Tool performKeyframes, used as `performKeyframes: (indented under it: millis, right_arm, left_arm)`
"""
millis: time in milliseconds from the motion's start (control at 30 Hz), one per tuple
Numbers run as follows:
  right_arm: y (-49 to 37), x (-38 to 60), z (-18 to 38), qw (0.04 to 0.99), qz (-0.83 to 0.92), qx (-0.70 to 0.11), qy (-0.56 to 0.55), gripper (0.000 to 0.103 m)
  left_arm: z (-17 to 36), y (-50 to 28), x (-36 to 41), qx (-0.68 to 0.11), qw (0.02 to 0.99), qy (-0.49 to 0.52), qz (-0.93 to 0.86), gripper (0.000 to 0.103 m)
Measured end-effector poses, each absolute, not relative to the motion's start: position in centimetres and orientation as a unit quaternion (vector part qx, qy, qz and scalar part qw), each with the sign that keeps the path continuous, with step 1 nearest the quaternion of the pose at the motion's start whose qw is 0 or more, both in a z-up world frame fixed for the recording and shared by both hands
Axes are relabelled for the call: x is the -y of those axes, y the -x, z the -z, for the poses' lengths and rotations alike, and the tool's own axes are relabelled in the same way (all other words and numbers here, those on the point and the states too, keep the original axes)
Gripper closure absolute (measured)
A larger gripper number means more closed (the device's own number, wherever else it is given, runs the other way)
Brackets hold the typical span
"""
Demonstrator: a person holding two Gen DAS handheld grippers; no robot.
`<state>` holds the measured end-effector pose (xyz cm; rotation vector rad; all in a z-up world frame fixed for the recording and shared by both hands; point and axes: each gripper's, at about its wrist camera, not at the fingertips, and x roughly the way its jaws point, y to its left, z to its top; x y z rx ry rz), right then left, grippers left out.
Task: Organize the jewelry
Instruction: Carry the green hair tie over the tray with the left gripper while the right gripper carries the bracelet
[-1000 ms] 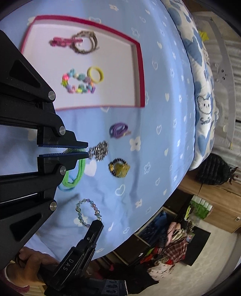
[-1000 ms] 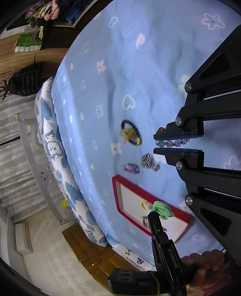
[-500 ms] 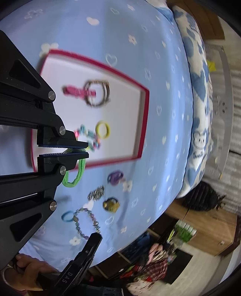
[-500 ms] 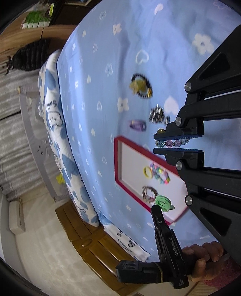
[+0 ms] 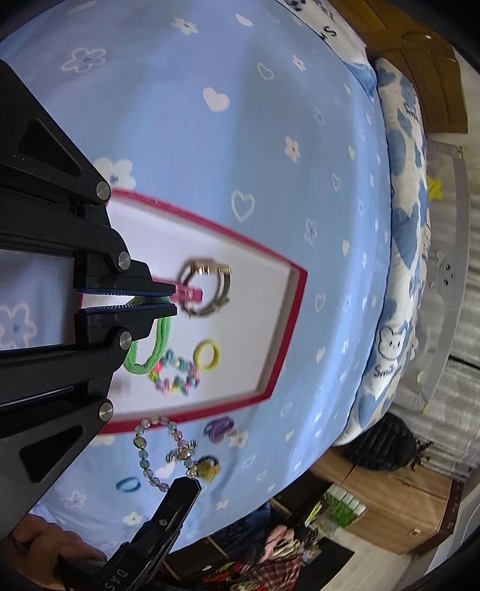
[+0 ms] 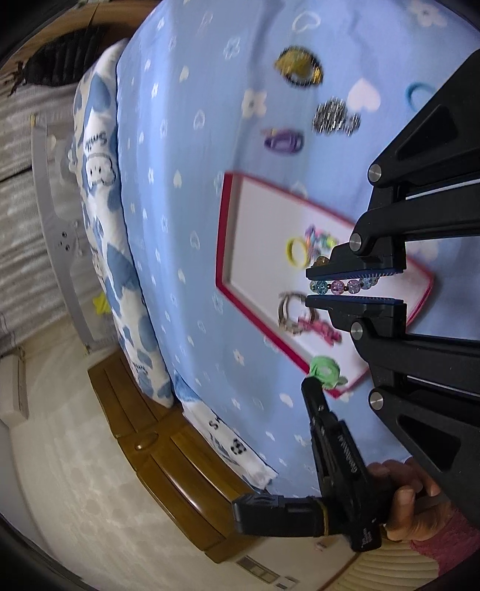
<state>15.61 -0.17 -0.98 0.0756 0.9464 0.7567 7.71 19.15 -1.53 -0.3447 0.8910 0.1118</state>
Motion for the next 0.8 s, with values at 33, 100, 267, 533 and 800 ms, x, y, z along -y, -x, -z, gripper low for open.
performKeyframes:
  millis: [33,100,267,533,800]
  right_arm:
    - [-15.6,-0.4,1.2,0.818,-0.36,-0.447,-0.036,0.096]
    - [-15.8,-1.6,2.0,0.811,-0.366,-0.454,-0.036,0.096]
    - [-15.8,-3.4,4.6,0.8,-0.365,-0.476,-0.021,0.096]
    - [-16.4,-2.9,7.4,0.791,-0.344,-0.507,0.003,0.096]
    - [-16.9,-2.4,8.9,0.785,-0.329,-0.525,0.013,0.096]
  left_arm:
    - [1.8,-7.8,-19.4,-0.43,0.885,0.167,-0.056,0.1]
    - [2.4,-8.0,-19.8,-0.435,0.882,0.17,-0.062,0.1]
    - [4.2,-9.1,-20.3,-0.449,0.875,0.166,-0.074,0.1]
    - [6.4,-10.7,-19.7,-0.468,0.869,0.141,-0.081,0.1]
    - [7.5,-11.4,-19.1,-0.477,0.866,0.122,-0.084,0.099]
